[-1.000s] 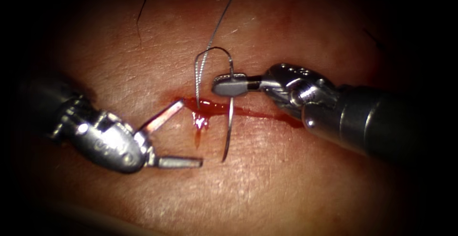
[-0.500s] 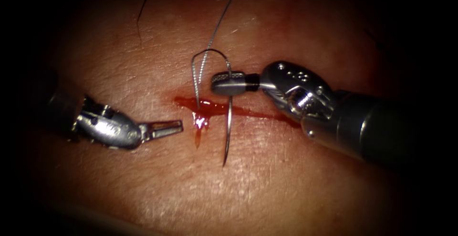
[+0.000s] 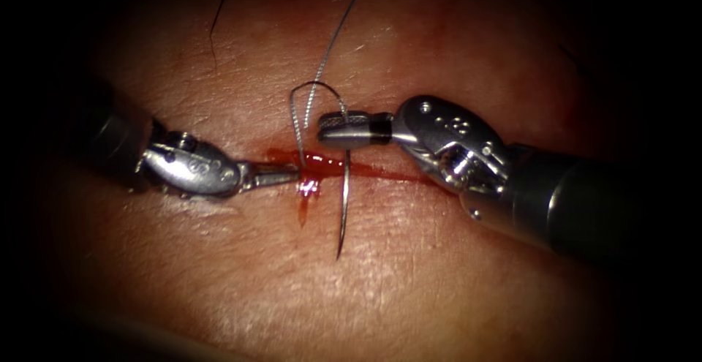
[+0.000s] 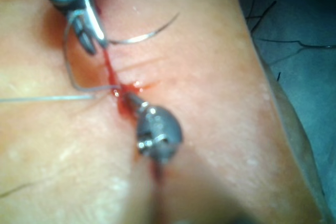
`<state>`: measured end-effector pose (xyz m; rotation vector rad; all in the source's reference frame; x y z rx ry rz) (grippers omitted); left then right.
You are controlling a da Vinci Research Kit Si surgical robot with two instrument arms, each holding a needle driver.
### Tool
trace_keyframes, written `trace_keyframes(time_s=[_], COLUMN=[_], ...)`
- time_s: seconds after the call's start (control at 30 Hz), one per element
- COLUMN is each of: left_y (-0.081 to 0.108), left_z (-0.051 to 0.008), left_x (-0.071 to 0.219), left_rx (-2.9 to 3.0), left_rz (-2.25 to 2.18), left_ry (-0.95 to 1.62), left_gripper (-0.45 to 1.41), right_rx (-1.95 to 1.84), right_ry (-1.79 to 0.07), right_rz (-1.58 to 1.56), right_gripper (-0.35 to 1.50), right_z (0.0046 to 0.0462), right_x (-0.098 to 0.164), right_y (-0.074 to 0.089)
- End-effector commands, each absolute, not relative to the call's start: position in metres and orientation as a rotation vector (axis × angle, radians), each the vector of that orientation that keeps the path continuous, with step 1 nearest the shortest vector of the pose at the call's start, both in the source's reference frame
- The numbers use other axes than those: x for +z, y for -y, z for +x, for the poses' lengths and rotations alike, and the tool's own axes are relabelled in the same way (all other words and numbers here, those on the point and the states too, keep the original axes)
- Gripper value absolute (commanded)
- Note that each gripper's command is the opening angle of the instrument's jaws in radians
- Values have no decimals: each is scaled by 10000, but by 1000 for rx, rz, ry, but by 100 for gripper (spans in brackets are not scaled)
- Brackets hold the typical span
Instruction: Wound Closure
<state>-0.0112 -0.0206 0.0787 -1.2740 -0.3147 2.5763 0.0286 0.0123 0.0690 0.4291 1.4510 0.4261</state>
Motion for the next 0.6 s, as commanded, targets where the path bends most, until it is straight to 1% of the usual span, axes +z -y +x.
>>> trace_keyframes(time_s=[0.03, 0.17, 0.23, 0.27, 0.4, 0.43, 0.5, 0.53, 0.6], left_y=[213, 203, 200, 195, 184, 182, 173, 170, 162], left_z=[-113, -118, -121, -125, -131, -132, -130, -129, -127], left_x=[794, 798, 800, 802, 809, 810, 812, 812, 812], left_rx=[2582, 2596, 2598, 2600, 2621, 2631, 2658, 2660, 2669], left_rz=[-1261, -1229, -1221, -1212, -1172, -1156, -1100, -1094, -1067], left_ry=[320, 320, 322, 324, 337, 347, 360, 359, 355], left_gripper=[-38, -42, -38, -30, -37, -28, -20, -18, -21], right_rx=[417, 388, 385, 384, 388, 384, 381, 377, 369], right_ry=[-1452, -1455, -1454, -1452, -1450, -1447, -1440, -1440, -1443], right_rz=[415, 388, 381, 372, 358, 343, 320, 315, 305], right_gripper=[-35, -35, -35, -35, -35, -35, -35, -35, -35], right_z=[294, 295, 295, 294, 290, 288, 284, 282, 281], right_x=[695, 693, 692, 692, 692, 692, 693, 693, 694], right_y=[-118, -115, -115, -114, -112, -113, -113, -114, -115])
